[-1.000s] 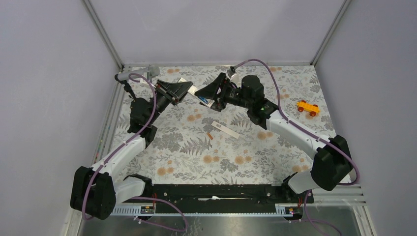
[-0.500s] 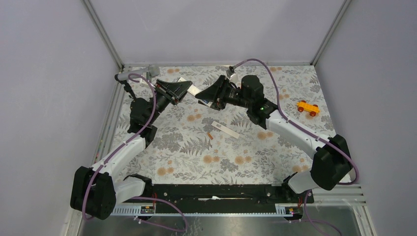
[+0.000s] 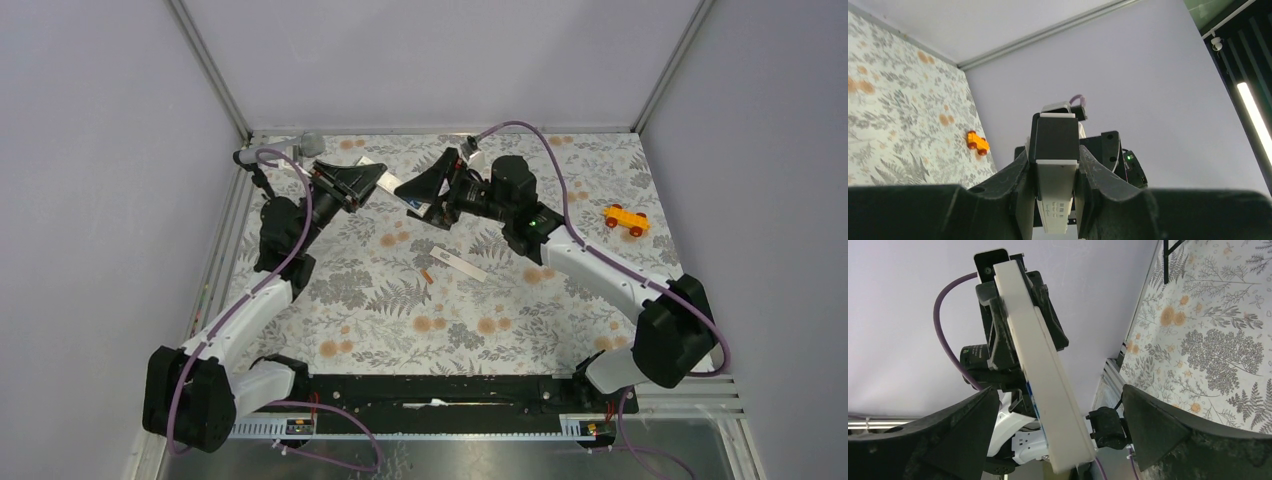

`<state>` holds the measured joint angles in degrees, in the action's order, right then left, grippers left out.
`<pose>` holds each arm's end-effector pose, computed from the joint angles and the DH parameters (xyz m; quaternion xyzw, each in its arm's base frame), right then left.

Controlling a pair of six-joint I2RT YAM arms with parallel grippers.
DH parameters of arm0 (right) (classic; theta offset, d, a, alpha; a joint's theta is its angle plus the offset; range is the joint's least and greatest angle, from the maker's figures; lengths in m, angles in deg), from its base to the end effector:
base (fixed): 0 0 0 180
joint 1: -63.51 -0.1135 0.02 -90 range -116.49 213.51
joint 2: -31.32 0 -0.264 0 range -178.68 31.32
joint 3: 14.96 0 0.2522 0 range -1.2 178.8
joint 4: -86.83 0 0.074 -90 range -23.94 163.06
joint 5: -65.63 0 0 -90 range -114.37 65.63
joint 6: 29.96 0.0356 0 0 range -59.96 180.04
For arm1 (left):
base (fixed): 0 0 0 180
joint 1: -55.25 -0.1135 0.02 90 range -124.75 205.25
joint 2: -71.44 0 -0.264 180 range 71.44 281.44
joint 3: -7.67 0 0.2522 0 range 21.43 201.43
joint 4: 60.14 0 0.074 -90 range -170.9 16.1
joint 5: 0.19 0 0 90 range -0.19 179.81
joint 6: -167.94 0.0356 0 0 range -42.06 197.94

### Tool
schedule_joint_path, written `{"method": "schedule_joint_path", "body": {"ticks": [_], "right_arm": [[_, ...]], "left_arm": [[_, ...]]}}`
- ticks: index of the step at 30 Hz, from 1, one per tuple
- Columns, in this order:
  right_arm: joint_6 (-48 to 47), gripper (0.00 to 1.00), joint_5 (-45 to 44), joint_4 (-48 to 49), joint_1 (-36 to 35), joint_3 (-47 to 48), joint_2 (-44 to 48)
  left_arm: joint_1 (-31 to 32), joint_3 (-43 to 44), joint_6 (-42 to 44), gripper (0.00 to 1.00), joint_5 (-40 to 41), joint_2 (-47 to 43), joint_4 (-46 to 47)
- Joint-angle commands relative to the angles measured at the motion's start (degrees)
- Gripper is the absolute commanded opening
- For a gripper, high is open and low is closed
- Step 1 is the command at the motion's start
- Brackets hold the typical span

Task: Load the batteries into the remote control

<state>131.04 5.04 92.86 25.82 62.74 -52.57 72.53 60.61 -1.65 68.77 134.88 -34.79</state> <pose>0.2644 0.2264 0.3485 0.0246 0.7075 0.6597 0.2521 0.2383 -0.0875 0.3312 -0.1863 0.5879 -0.6569 0.4337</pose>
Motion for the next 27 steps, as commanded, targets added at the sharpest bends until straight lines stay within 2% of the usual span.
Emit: {"method": "schedule_joint_path", "body": {"ticks": [1, 4, 6, 8, 11, 13, 16, 21, 27], "right_arm": [[-4.60, 1.00, -2.83, 2.42, 1.05, 0.66, 4.37], [-7.21, 1.00, -3.92, -1.53, 2.67, -1.00, 6.34], [-8.21, 0.99, -4.96, -4.28, 4.06, -3.26, 8.10], [-10.59, 0.90, -5.51, -6.29, 5.22, -6.00, 9.80], [-19.71, 0.79, -8.86, -15.31, 5.41, -6.90, 11.00], [-27.51, 0.65, -9.79, -20.48, 5.23, -6.95, 9.76], [-37.69, 0.52, -10.98, -27.95, 3.94, -6.41, 4.75], [-46.65, 0.62, -18.09, -38.00, -5.82, 0.89, -8.14], [-47.43, 0.65, -32.24, -44.88, -11.61, 9.86, -19.96]], "left_arm": [[-4.43, 1.16, 2.16, 0.00, -3.24, -1.80, 2.36], [-8.83, 0.25, 1.88, 0.00, -9.34, -0.84, 4.56], [-11.01, -0.04, 3.96, 0.00, -11.83, -1.63, 2.23], [-12.44, 0.43, 8.44, 0.00, -13.09, -3.35, -3.31], [-12.88, 3.73, 19.70, 0.00, -13.03, -6.28, -18.32], [-12.88, 5.71, 27.74, 0.00, -12.27, -7.93, -27.69], [-12.88, 7.04, 34.63, 0.00, -10.55, -10.12, -37.34], [-13.06, 7.58, 38.42, 0.00, -8.88, -11.19, -43.69], [-13.23, 7.28, 39.29, 0.00, -8.36, -11.81, -45.77]]}}
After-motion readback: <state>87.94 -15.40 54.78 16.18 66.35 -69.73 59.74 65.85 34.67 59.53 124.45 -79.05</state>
